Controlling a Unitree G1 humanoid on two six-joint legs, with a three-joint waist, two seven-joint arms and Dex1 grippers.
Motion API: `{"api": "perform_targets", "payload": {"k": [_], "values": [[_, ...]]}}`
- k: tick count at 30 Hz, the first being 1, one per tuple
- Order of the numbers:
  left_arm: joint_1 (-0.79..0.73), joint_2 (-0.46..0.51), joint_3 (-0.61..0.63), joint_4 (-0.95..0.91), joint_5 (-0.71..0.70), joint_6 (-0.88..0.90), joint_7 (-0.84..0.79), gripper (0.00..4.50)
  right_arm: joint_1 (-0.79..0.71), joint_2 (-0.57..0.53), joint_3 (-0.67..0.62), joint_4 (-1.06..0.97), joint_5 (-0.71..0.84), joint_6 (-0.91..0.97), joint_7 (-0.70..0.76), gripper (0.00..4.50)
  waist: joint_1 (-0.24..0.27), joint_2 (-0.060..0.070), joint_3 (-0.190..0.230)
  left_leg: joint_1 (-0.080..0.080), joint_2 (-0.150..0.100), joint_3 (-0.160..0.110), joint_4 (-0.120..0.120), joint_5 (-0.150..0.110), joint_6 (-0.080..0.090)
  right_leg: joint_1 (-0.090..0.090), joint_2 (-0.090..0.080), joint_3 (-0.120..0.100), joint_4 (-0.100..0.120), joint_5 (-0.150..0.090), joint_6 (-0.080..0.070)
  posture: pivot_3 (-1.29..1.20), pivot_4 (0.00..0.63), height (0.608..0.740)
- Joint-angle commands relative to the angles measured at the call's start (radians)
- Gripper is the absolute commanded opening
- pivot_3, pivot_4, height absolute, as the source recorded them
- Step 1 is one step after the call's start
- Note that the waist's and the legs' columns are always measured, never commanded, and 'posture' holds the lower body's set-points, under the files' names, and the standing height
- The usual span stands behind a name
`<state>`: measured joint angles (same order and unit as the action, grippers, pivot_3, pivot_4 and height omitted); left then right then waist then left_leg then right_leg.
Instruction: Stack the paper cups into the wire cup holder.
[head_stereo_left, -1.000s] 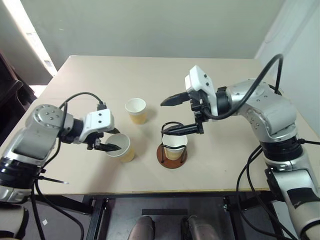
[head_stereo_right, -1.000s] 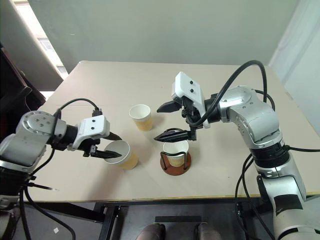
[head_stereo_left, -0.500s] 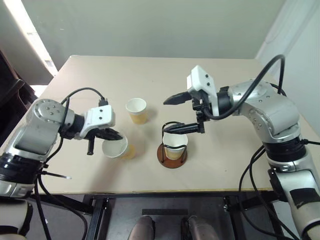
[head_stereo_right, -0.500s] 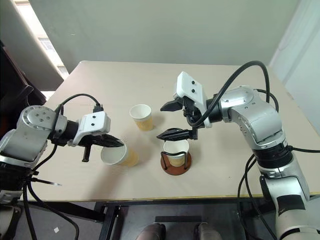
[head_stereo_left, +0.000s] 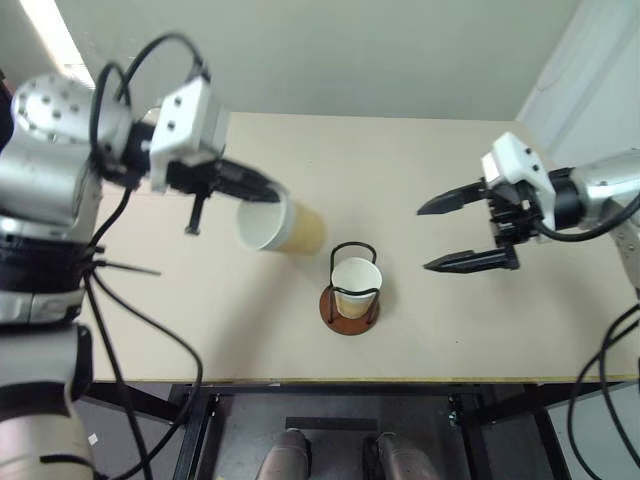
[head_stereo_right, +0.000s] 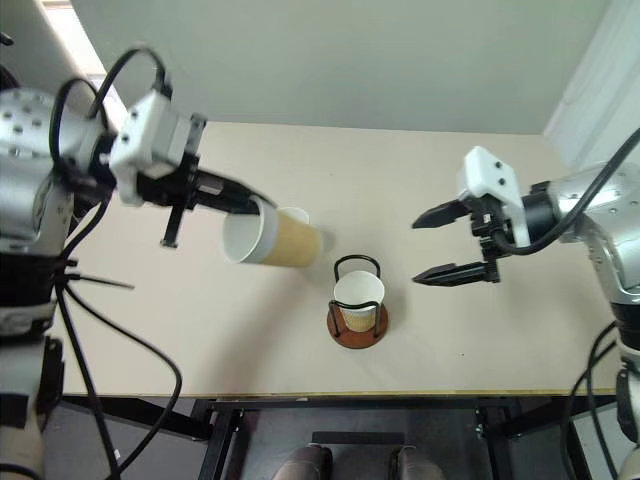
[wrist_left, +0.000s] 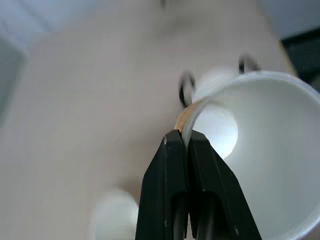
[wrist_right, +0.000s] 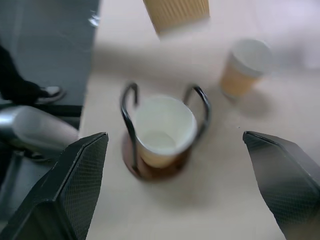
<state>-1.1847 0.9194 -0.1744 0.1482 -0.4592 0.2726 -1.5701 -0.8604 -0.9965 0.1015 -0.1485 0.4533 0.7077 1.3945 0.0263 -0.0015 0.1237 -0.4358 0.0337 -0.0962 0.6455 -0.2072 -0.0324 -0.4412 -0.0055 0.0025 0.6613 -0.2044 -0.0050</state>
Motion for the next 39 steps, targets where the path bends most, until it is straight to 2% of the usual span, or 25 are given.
{"api": "perform_targets", "payload": {"k": [1,6,12,23,34,39], "values": [[-0.128,-0.047,-0.130,0.058,-0.074,-0.093,-0.044,0.03,0.013,-0.032,-0.063,-0.011,-0.006,-0.018,-0.031,4.50,0.000,0.000,0.000,0.000,-0.001,0.001,0.000,0.000,0.001,0.000,0.000,0.000,-0.001,0.001,0.001,0.00,0.150,0.740],[-0.217,-0.123,-0.349,0.189,-0.074,-0.214,-0.044,0.03,0.058,-0.046,-0.084,-0.071,0.010,0.006,-0.068,4.50,-0.003,0.004,0.001,0.001,-0.002,0.003,0.001,0.001,0.006,0.005,-0.001,0.002,-0.004,0.003,0.007,0.00,0.150,0.740],[-0.267,-0.192,-0.482,0.333,-0.020,-0.330,-0.044,0.03,0.112,-0.060,-0.122,-0.137,0.038,0.043,-0.109,4.50,-0.001,0.004,0.001,-0.003,-0.001,0.003,0.003,0.000,0.008,0.005,0.000,0.002,-0.013,0.008,0.014,0.00,0.150,0.740],[-0.282,-0.207,-0.566,0.332,-0.042,-0.381,-0.044,0.03,0.154,-0.074,-0.138,-0.185,0.057,0.073,-0.157,4.50,0.009,0.005,0.001,-0.016,-0.003,0.004,0.023,-0.008,0.019,0.005,-0.002,0.004,-0.019,0.006,0.025,0.00,0.150,0.740],[-0.272,-0.265,-0.563,0.365,0.063,-0.410,-0.044,0.03,0.172,-0.078,-0.145,-0.233,0.082,0.094,-0.193,4.50,0.015,0.005,0.001,-0.016,-0.004,0.005,0.025,-0.008,0.020,0.006,-0.002,0.004,-0.017,0.007,0.027,0.00,0.150,0.740],[-0.270,-0.295,-0.551,0.383,0.093,-0.416,-0.044,0.03,0.179,-0.063,-0.235,-0.273,0.212,0.119,-0.169,4.50,0.015,0.005,0.001,-0.016,-0.004,0.005,0.025,-0.008,0.020,0.006,-0.002,0.004,-0.017,0.007,0.027,0.00,0.150,0.740]]}}
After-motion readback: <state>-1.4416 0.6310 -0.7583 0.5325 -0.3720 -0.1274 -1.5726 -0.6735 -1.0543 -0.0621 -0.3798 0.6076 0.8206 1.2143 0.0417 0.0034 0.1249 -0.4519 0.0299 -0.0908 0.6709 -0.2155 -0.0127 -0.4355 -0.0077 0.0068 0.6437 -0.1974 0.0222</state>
